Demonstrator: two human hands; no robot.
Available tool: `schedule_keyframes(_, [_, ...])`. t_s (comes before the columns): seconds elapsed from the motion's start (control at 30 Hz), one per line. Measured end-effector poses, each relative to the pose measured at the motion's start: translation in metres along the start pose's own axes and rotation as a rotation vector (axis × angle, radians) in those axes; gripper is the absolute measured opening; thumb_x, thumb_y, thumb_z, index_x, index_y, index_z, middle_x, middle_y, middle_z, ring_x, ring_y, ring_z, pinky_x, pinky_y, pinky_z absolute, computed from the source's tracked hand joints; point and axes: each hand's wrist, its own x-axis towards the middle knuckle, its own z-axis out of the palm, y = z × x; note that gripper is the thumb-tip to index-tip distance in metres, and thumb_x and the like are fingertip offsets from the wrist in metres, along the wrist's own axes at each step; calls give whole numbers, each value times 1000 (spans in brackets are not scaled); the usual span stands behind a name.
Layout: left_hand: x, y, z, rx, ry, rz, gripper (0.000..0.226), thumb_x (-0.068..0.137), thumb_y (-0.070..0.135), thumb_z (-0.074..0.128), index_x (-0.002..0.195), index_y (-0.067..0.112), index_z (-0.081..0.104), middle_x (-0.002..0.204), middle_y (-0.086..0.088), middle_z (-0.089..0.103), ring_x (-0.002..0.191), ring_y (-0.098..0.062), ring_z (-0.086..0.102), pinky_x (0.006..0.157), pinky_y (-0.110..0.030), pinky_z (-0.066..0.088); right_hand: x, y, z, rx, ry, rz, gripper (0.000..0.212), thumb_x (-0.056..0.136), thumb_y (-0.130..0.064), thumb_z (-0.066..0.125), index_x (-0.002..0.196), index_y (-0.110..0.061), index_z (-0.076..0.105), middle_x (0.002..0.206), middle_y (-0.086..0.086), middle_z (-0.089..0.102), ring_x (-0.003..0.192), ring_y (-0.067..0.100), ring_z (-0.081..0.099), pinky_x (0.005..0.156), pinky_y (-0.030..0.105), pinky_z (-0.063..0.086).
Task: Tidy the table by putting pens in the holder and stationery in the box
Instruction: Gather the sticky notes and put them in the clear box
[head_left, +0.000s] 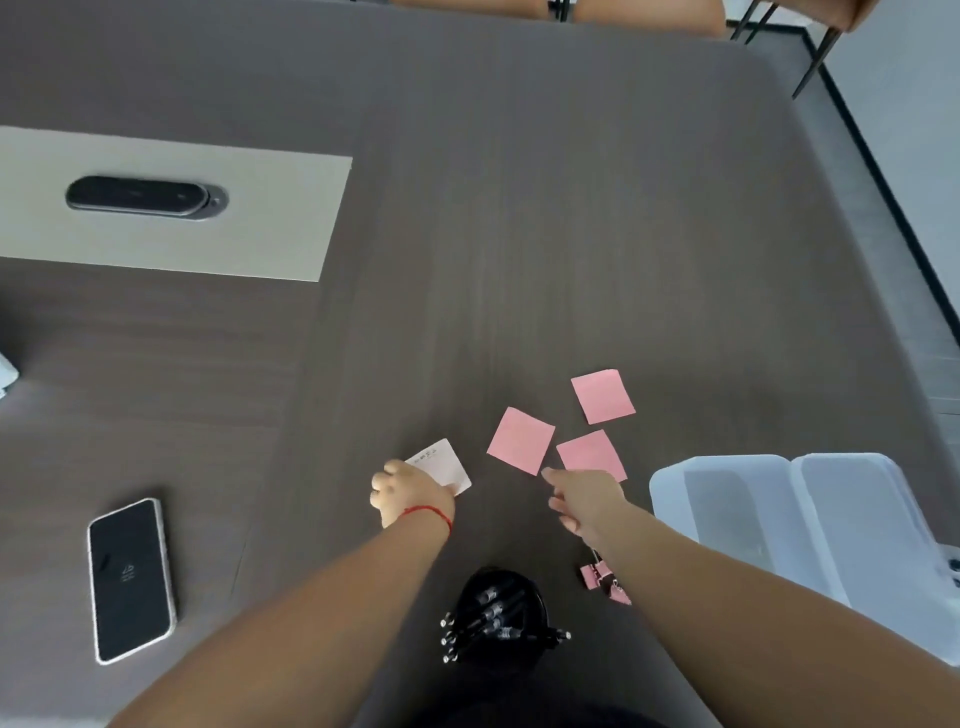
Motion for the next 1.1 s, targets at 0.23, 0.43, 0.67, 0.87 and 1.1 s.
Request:
schedule_keyframes(0.23, [22,19,14,-366,-95,-29,39,82,9,57,119,6,46,109,-12,63,97,-33,62,79,-37,51,27,-18,33,-443,240,-226,59,88,-38,62,137,-14,40,130,7,56,106,30,61,79,36,50])
schedule_keyframes(0.43, [31,41,-6,-520,-167,207,12,85,12,48,87,20,57,79,-3,62,70,-24,55,57,-27,46,48,-22,51,-524,230,-306,20,91,-20,51,110,-18,56,100,4,67,87,28,64,74,40,54])
schedule_keyframes(0.67, [49,46,-22,-489,-406,341,46,85,5,51,126,24,55,91,2,71,80,-21,70,82,-39,56,23,-31,25,-134,9,-541,21,95,-34,53,77,-24,56,67,-9,55,62,11,51,55,25,36])
schedule_keyframes(0.87, [39,51,-33,-492,-1186,461,60,75,-8,53,126,22,58,121,-9,66,116,-22,62,103,-40,48,24,-25,15,-500,-130,-551,13,90,-31,56,85,-19,59,70,-9,55,68,14,52,58,25,39])
schedule_keyframes(1.1, [21,69,-4,-527,-704,251,38,93,-1,43,127,8,56,108,-7,64,96,-22,63,72,-27,55,47,-24,-19,-532,94,-513,30,82,-49,63,104,-28,58,96,-10,58,88,16,59,73,31,48])
